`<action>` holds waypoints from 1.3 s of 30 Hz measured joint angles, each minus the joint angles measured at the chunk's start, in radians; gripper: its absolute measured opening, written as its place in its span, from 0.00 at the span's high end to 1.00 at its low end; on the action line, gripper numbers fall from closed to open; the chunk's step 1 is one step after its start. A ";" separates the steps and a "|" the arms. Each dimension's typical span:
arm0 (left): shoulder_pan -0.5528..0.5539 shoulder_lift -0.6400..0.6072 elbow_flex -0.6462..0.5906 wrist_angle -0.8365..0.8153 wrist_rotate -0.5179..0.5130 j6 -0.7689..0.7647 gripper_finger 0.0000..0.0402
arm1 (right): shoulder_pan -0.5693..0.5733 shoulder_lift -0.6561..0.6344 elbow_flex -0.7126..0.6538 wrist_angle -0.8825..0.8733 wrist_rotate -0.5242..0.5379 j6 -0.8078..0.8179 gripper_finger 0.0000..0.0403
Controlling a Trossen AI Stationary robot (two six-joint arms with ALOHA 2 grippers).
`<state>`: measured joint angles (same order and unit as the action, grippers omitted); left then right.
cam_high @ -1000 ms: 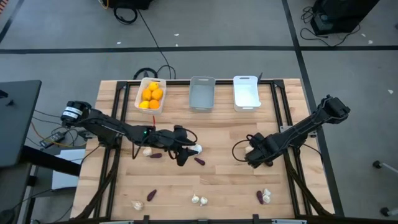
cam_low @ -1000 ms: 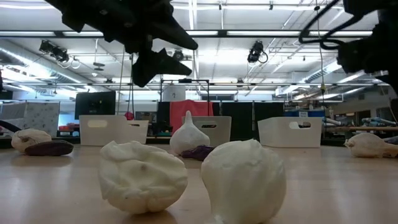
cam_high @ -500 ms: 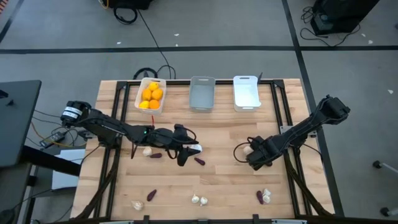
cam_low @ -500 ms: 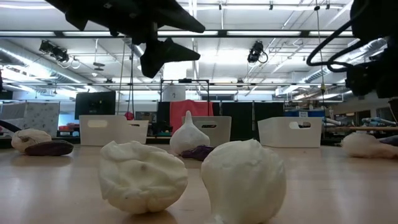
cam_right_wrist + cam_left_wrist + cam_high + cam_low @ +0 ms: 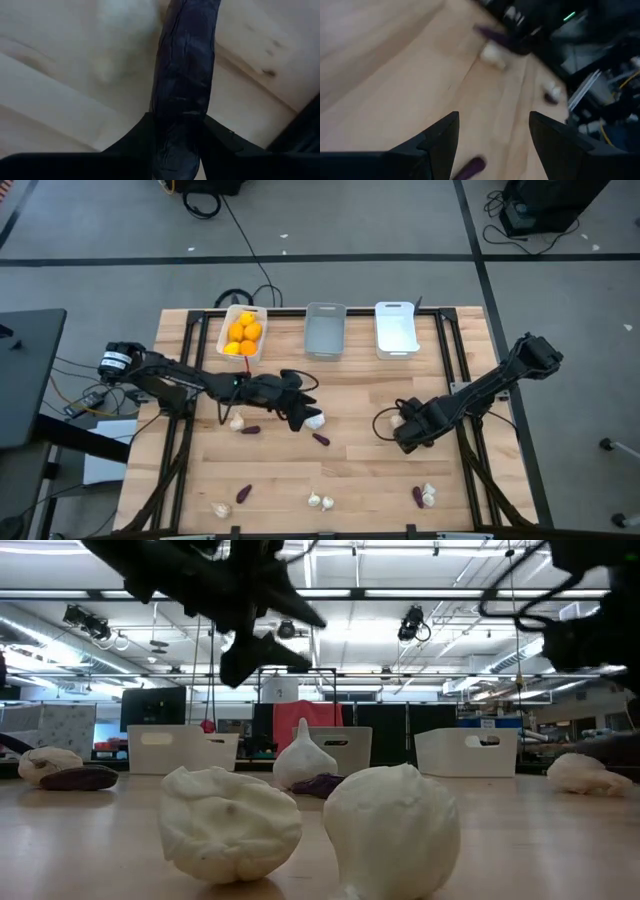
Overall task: Sort produce into baskets
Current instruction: Put the eggplant into the gray bin
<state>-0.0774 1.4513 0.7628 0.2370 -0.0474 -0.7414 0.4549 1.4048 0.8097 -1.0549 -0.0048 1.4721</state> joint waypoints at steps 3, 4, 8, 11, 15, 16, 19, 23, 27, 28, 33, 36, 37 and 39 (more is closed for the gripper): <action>0.037 0.000 0.000 -0.079 0.082 0.005 0.39 | -0.028 0.000 0.063 -0.025 0.078 -0.001 0.67; 0.047 0.000 0.000 -0.099 0.105 0.007 0.39 | -0.041 0.000 0.082 -0.029 0.108 -0.003 0.66; 0.078 0.000 0.000 -0.159 0.153 0.002 0.39 | -0.125 0.000 0.147 0.001 0.226 -0.107 0.66; 0.108 0.000 0.000 -0.210 0.179 0.001 0.39 | -0.213 0.000 0.176 0.059 0.275 -0.193 0.66; 0.149 0.000 0.000 -0.240 0.241 0.029 0.39 | -0.342 0.000 0.185 0.212 0.303 -0.312 0.66; 0.157 0.000 0.000 -0.241 0.262 0.044 0.39 | -0.373 0.000 0.185 0.256 0.302 -0.337 0.66; 0.183 0.000 0.000 -0.249 0.337 0.101 0.39 | -0.456 0.000 0.185 0.407 0.301 -0.404 0.66; 0.217 0.000 0.000 -0.301 0.403 0.144 0.39 | -0.548 0.000 0.185 0.597 0.299 -0.494 0.65; 0.240 0.000 0.000 -0.327 0.415 0.167 0.39 | -0.638 0.000 0.185 0.719 0.297 -0.563 0.65; 0.247 0.000 0.000 -0.324 0.417 0.167 0.39 | -0.660 0.000 0.185 0.737 0.303 -0.577 0.65; 0.283 0.000 0.000 -0.255 0.399 0.149 0.39 | -0.769 0.000 0.185 0.801 0.287 -0.689 0.65; 0.300 0.000 0.000 -0.197 0.394 0.068 0.39 | -0.849 0.025 0.186 0.866 0.204 -0.748 0.65; 0.303 0.000 0.000 -0.179 0.395 0.033 0.39 | -0.878 0.042 0.186 0.881 0.157 -0.758 0.65; 0.312 0.000 0.000 -0.152 0.402 -0.029 0.39 | -0.926 0.092 0.186 0.922 0.059 -0.745 0.65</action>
<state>0.2350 1.4509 0.7629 0.0852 0.3548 -0.7708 -0.4713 1.4973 0.9958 -0.1326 0.0546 0.7275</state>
